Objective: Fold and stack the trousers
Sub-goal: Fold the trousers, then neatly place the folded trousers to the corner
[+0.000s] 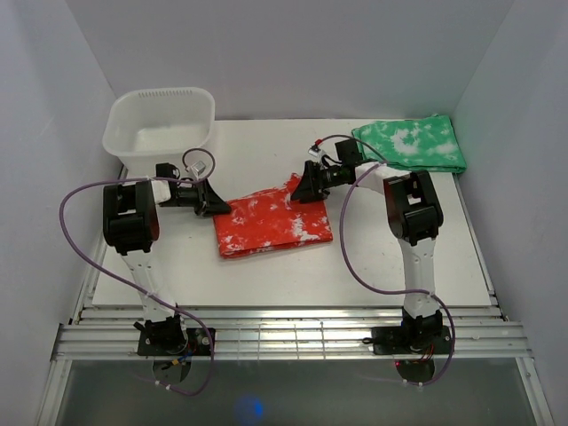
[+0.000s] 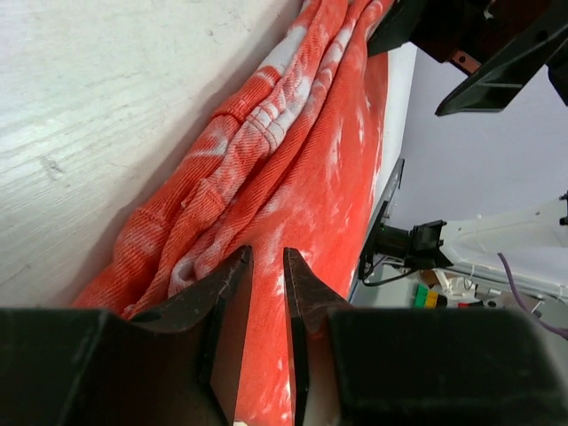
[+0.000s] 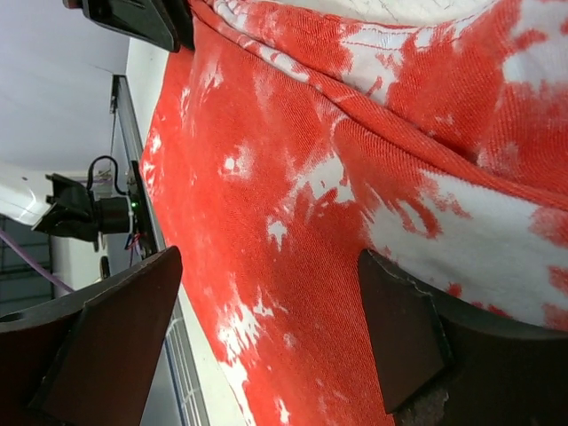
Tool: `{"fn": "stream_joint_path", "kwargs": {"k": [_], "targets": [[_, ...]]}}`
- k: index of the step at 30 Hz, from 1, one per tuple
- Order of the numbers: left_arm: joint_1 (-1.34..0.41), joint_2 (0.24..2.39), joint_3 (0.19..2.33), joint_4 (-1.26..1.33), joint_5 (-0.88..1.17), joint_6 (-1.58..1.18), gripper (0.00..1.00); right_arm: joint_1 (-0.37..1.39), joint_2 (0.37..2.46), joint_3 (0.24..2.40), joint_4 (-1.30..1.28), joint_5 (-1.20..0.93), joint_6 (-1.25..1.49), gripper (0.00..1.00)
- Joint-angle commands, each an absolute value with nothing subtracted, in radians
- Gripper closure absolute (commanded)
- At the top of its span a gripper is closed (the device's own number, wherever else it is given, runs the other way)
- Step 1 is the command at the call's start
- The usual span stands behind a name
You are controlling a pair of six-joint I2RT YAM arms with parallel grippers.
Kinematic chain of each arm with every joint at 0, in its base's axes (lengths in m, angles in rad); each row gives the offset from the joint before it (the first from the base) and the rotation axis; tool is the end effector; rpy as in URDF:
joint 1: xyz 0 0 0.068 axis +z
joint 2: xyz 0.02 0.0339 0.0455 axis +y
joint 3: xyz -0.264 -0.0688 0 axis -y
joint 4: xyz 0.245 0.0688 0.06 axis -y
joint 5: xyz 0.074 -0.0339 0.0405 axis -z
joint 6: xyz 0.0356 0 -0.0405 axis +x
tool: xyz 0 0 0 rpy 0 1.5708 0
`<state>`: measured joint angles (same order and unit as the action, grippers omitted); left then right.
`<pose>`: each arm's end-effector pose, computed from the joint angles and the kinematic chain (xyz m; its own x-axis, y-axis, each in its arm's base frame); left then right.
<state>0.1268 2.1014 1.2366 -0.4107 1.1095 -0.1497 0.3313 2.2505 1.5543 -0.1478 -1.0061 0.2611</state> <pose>0.3853 0.0170 0.1077 -0.9686 -0.1904 -0.1600 0.0584 0.4511 -0.8905 0.4387 0.1827 0.1382 -0.8647 -0.1513 -0.4790 -0.4986 0.3753 0.7814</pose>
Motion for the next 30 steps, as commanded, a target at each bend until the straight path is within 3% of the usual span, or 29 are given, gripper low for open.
{"fn": "stream_joint_path", "kwargs": {"k": [1,4,6,7,8,9,10,11,15,20,24,25,27,30], "targets": [[0.182,2.077,1.247,-0.353,0.874,-0.147,0.66,0.327,2.192,1.554,-0.196,-0.893,0.195,0.13],[0.21,1.982,1.295,-0.409,0.899,-0.049,0.61,0.322,2.045,1.536,-0.31,-0.83,0.106,0.09],[0.21,1.904,1.315,-0.445,0.922,0.033,0.48,0.311,1.924,1.514,-0.365,-0.75,0.069,0.02],[0.21,1.811,1.316,-0.463,0.93,0.084,0.44,0.305,1.881,1.464,-0.394,-0.726,0.057,0.03],[0.207,1.763,1.313,-0.469,0.934,0.104,0.35,0.287,1.8,1.427,-0.396,-0.689,0.055,0.1],[0.206,1.719,1.31,-0.48,0.928,0.127,0.26,0.276,1.767,1.39,-0.396,-0.677,0.054,0.1],[0.192,1.674,1.298,-0.5,0.916,0.174,0.09,0.261,1.732,1.311,-0.393,-0.673,0.055,0.1],[0.178,1.592,1.287,-0.505,0.86,0.196,0.02,0.23,1.685,1.274,-0.388,-0.664,0.073,0.1],[0.115,1.396,1.183,-0.496,0.773,0.324,0.02,0.152,1.666,1.137,-0.331,-0.744,0.117,0.1],[0.109,1.192,1.051,-0.345,0.697,0.302,0.02,0.1,1.805,1.138,-0.336,-0.868,0.117,0.1],[0.069,1.164,1.069,-0.363,0.727,0.373,0.02,0.109,1.784,1.059,-0.177,-0.834,0.222,0.05],[0.055,1.184,1.086,-0.403,0.703,0.389,0.08,0.118,1.787,1.046,-0.154,-0.838,0.273,0.03],[0.017,1.2,1.103,-0.431,0.672,0.422,0.1,0.165,1.819,1.035,-0.146,-0.828,0.279,0.0],[-0.041,1.187,1.068,-0.41,0.606,0.469,0.11,0.233,1.865,1.031,-0.13,-0.818,0.284,0.07]]}}
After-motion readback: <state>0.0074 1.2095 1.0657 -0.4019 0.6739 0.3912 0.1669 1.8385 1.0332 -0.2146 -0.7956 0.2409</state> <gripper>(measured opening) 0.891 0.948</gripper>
